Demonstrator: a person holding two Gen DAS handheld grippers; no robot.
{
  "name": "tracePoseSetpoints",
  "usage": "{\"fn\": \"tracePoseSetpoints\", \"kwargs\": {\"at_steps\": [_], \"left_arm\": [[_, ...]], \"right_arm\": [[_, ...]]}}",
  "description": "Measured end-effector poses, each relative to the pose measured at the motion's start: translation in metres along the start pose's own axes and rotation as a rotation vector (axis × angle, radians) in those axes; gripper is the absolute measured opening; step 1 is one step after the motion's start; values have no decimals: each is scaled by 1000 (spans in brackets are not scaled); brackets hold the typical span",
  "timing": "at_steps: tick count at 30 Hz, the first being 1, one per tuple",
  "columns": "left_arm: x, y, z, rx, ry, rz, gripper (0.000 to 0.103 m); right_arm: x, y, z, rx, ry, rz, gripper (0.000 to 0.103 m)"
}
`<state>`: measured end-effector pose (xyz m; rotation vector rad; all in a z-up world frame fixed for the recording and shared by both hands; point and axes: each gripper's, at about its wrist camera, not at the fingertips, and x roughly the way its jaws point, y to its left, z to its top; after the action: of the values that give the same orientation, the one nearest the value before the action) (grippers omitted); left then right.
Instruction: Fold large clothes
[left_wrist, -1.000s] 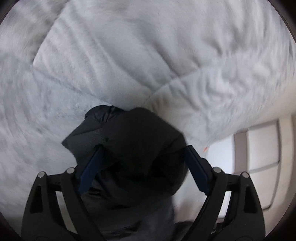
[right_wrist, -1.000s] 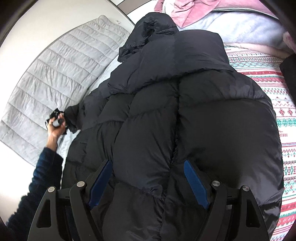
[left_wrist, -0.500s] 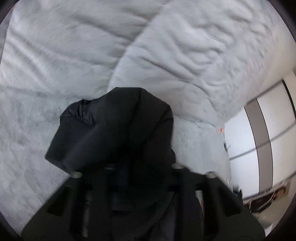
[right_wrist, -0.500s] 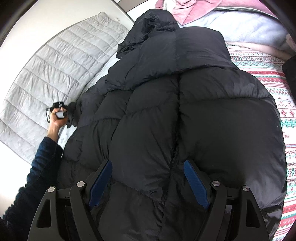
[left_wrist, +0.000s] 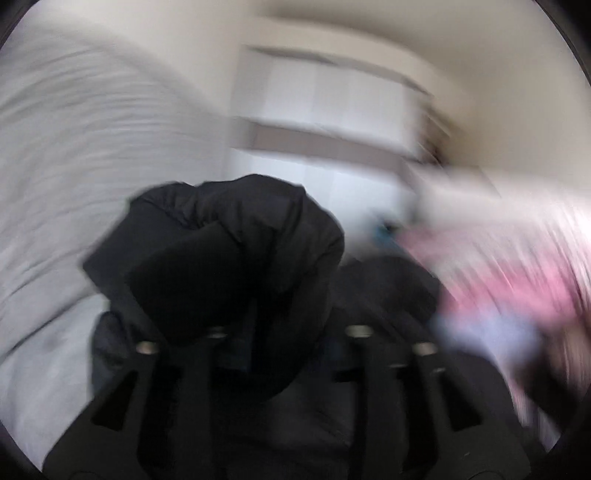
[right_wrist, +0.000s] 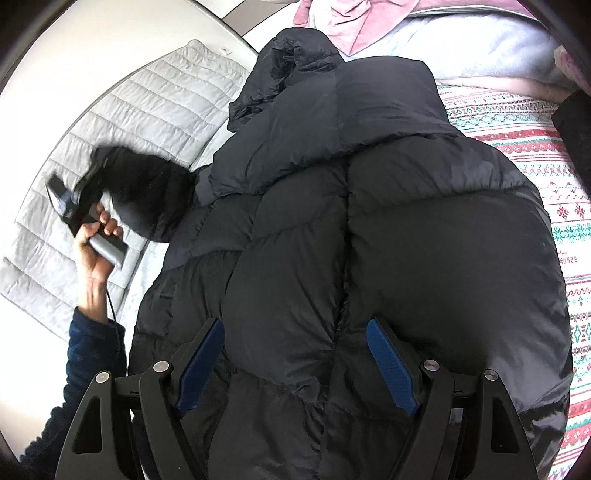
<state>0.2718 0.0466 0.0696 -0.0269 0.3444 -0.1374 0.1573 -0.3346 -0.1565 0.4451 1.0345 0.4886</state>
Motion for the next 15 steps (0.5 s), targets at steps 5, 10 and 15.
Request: {"fn": "tracePoseSetpoints", "kwargs": {"at_steps": [5,10,15], "left_arm": [[22,-136,-50,258,144,-129,63],[48,-151,-65,200,269,-233,64],[34,-110,-49,-10,262,-207,76]], "right_arm": [[-5,-11,3,26,-13,-17,81],[-13,-17,2,28,-18,-17,81],[-18,-19,0,30,-22,-13,81]]}}
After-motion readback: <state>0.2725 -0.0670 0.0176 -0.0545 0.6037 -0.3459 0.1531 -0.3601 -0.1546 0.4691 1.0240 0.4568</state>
